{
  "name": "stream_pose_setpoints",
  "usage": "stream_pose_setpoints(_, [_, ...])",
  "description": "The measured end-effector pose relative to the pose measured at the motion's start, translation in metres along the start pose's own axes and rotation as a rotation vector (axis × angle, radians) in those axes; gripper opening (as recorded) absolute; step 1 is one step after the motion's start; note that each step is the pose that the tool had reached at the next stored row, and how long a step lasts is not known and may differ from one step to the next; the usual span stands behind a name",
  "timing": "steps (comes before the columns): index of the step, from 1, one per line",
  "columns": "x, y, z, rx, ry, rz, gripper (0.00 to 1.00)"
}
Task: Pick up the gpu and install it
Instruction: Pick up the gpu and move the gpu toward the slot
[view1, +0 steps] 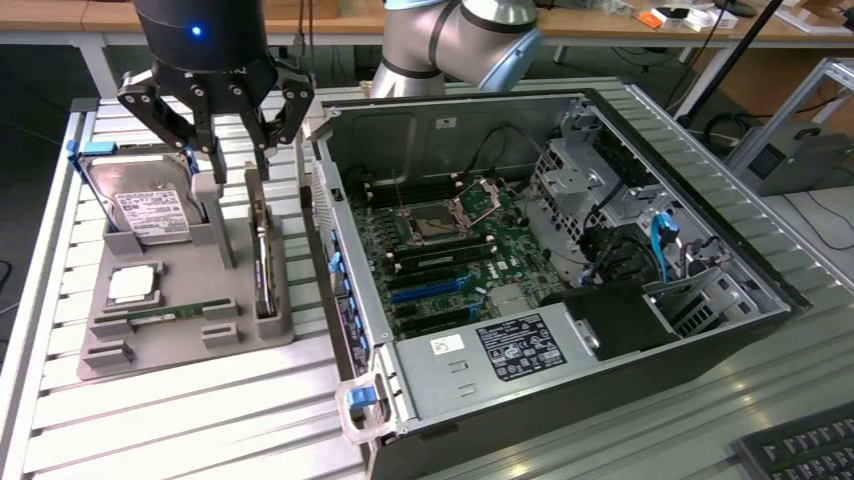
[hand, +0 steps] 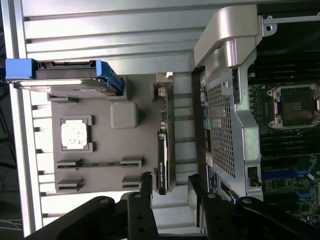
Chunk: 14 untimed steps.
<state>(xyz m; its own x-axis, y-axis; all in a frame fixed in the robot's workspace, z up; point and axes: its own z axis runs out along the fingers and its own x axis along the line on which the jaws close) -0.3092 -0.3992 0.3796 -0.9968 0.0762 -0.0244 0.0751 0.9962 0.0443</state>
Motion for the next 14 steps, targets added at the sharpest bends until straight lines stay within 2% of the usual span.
stream_pose_setpoints(14, [0.0002, -0.0001, 0.0028, 0.0000, 0.0000, 0.000, 0.42])
